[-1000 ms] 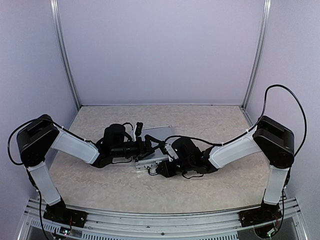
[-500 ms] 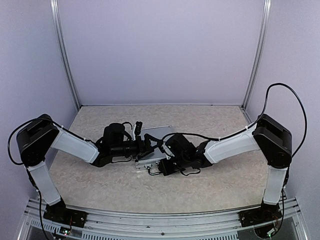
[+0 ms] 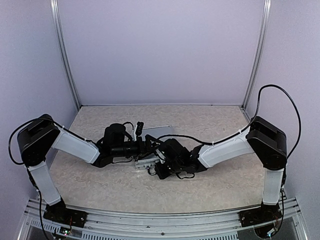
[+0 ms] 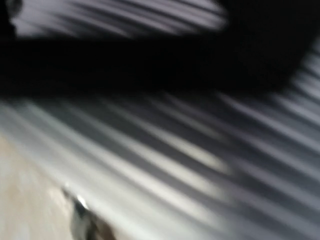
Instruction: Pack up texas hold em set
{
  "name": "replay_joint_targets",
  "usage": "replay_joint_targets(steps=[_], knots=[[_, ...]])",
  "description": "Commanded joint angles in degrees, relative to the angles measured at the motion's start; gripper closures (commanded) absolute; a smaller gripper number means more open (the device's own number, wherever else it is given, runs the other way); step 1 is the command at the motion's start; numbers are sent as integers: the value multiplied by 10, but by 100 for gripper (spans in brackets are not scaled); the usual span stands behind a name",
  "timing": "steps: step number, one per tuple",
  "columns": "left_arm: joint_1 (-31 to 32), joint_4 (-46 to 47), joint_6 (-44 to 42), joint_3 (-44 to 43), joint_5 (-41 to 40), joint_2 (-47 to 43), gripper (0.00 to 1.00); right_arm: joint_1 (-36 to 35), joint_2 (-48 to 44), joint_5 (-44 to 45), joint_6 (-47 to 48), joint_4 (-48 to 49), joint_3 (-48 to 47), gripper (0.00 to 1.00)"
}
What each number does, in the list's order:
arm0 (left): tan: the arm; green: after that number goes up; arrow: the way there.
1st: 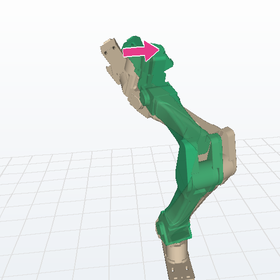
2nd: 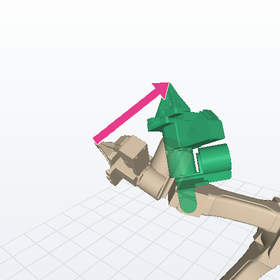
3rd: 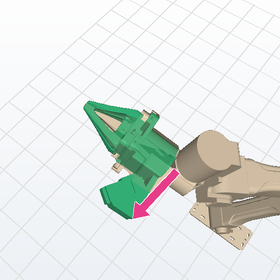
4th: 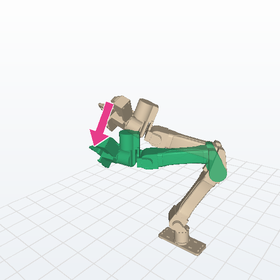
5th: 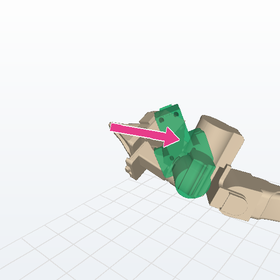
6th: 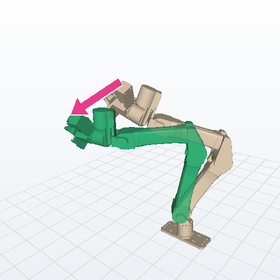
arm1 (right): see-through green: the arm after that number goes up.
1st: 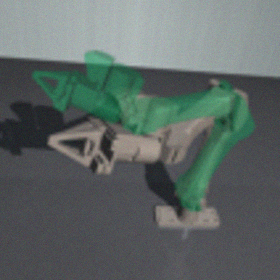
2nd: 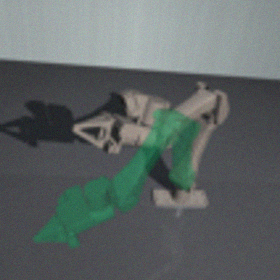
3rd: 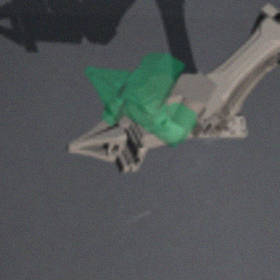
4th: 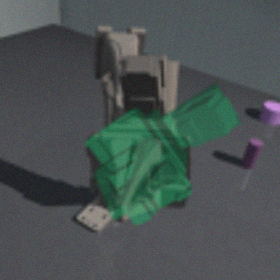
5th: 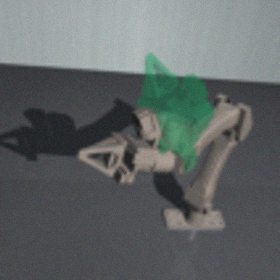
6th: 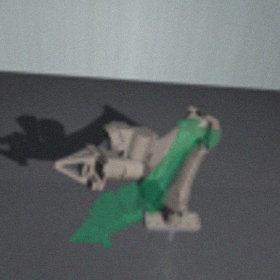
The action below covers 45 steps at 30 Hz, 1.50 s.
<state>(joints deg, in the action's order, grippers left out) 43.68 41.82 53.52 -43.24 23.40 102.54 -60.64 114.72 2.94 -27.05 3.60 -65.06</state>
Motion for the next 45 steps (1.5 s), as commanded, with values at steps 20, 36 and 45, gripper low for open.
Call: replay_joint_targets(steps=[20, 36, 45], knots=[[-18, -226, -87, 30, -82, -202, 1, 2, -441, 132, -39, -146, 205, 0], [-22, -577, -190, 120, -219, -687, 1, 1, -919, 237, -72, -289, 345, 0], [35, -609, -166, 126, -328, -838, 1, 0, -953, 234, -48, -276, 361, 0]])
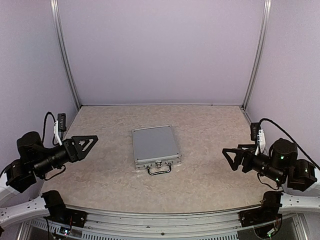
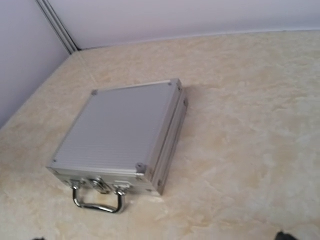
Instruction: Pack up texas hold em set
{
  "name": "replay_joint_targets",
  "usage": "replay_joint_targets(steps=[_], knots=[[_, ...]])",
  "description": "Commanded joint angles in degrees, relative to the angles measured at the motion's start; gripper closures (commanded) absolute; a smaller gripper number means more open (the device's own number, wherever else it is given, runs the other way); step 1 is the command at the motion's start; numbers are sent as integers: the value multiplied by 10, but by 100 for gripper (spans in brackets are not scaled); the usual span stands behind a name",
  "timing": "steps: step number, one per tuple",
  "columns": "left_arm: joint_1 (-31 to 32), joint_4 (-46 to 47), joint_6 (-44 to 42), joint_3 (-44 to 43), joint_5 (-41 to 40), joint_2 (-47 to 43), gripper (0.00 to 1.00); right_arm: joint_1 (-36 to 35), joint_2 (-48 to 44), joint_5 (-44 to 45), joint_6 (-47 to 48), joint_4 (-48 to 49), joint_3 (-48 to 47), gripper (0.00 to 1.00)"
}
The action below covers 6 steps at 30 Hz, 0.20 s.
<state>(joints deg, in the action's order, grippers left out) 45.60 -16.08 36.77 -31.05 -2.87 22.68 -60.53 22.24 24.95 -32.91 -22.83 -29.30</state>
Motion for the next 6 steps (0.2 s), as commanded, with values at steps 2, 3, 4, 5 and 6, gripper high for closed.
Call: replay_joint_targets(steps=[2, 3, 4, 5, 6], knots=[[20, -33, 5, 5, -74, -54, 1, -1, -31, 14, 9, -11, 7, 0], [23, -35, 7, 5, -78, -59, 1, -1, -34, 15, 8, -10, 8, 0], [25, -36, 8, 5, -80, -61, 1, -1, -40, 15, 7, -9, 10, 0], [28, -38, 8, 5, -82, -62, 1, -1, -46, 18, 7, -8, 10, 0], [30, -38, 9, 4, -84, -62, 1, -1, -53, 21, 6, -7, 11, 0]])
